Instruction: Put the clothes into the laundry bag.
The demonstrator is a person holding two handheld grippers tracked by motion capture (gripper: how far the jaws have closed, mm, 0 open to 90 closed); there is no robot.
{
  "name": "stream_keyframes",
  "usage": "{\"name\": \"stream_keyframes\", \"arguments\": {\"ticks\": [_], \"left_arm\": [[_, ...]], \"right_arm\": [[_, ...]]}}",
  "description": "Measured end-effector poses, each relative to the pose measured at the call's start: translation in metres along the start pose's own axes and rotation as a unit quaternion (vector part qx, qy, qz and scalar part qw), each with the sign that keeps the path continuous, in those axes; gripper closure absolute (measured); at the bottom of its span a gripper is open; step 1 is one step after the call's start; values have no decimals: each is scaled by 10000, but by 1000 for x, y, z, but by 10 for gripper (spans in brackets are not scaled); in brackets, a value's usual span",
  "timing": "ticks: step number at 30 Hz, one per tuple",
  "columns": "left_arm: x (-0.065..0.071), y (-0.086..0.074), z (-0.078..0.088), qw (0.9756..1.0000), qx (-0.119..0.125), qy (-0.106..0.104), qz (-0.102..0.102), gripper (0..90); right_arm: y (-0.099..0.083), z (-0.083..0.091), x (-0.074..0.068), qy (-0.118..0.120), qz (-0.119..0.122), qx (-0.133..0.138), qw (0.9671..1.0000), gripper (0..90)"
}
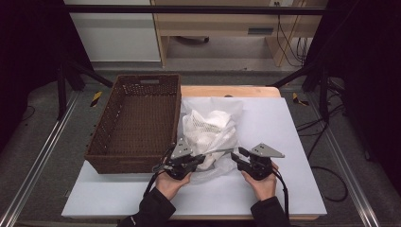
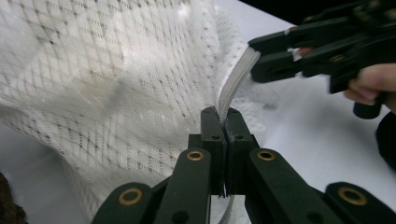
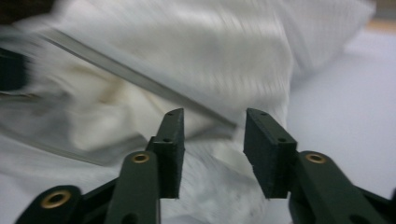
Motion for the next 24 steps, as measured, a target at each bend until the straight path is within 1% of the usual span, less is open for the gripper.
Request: {"name": "stream_keyframes", "arguments": {"ticks": [1,2,3,4,5,6,7,8,9,10,11,12,13,14,15,16,17,18,19,20,21,22,23,24], "left_arm": [[-1,-1,-2,10000,-28,-7,13,891],[-2,-3,-5,10000,-63,-3,37,891],[-3,-4,-6,9999,-88,-5,51,891],[-4,-5,-7,9999,-86,-8,67,890],[-4,-5,-7,9999,-86,-8,67,890],[-5,-5,-7,10000,-85,-3,47,890],[-5,-5,-6,10000,-67,-19,59,890],[-4,-4,-5,10000,-34,-15,22,890],[-4,-4,-5,10000,-34,-15,22,890],[-3,-2,-3,10000,-17,27,-68,890],[-3,-2,-3,10000,-17,27,-68,890],[-1,-1,-2,9998,-20,87,-182,890],[1,-1,-2,9995,-69,126,-269,891],[1,-1,-2,9995,-69,126,-269,891],[4,-2,-5,9989,-210,117,-398,891],[5,-3,-6,9985,-293,89,-444,892],[9,-6,-10,9975,-445,61,-549,892],[11,-10,-14,9960,-592,90,-660,892],[12,-11,-16,9954,-646,107,-697,891],[12,-14,-18,9952,-690,84,-684,891],[12,-14,-19,9952,-706,96,-676,891],[11,-15,-21,9949,-745,88,-672,891],[11,-15,-23,9945,-805,73,-661,891],[11,-16,-25,9935,-901,90,-693,891]], "right_arm": [[-7,-14,4,-232,79,-315,9992,550],[-14,-28,6,-395,195,-568,9974,605],[-14,-32,6,-492,166,-735,9959,701],[-14,-32,7,-540,86,-773,9955,814],[-14,-32,7,-540,86,-773,9955,814],[-13,-31,9,-535,-7,-794,9954,897],[-13,-28,10,-589,-38,-940,9938,900],[-12,-20,11,-628,57,-1015,9928,900],[-12,-20,11,-628,57,-1015,9928,900],[-8,-2,10,-516,44,-875,9948,900],[-8,-2,10,-516,44,-875,9948,900],[-3,28,12,-439,19,-627,9971,900],[-3,37,14,-417,-32,-576,9975,900],[-3,37,14,-417,-32,-576,9975,900],[-4,47,18,-416,-82,-553,9976,900],[-11,55,23,-404,-203,-625,9970,900],[-15,54,25,-456,-205,-702,9963,900],[-24,49,28,-501,-217,-832,9950,900],[-33,42,29,-503,-271,-1019,9932,900],[-38,38,30,-502,-268,-1074,9926,900],[-42,34,30,-429,-257,-1057,9931,888],[-41,35,29,-422,-265,-1030,9934,853],[-37,37,28,-427,-210,-951,9943,826],[-32,41,28,-375,-241,-797,9958,794]]}}
Point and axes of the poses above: each handheld gripper's, and its own axes: z roughly backward along the jaws, y roughly out of its top, x roughly to its right, the point moved 2 cm from there along -z, roughly forward along the jaws, and after that the axes turned 4 degrees about -z, right-handed, at the moved point
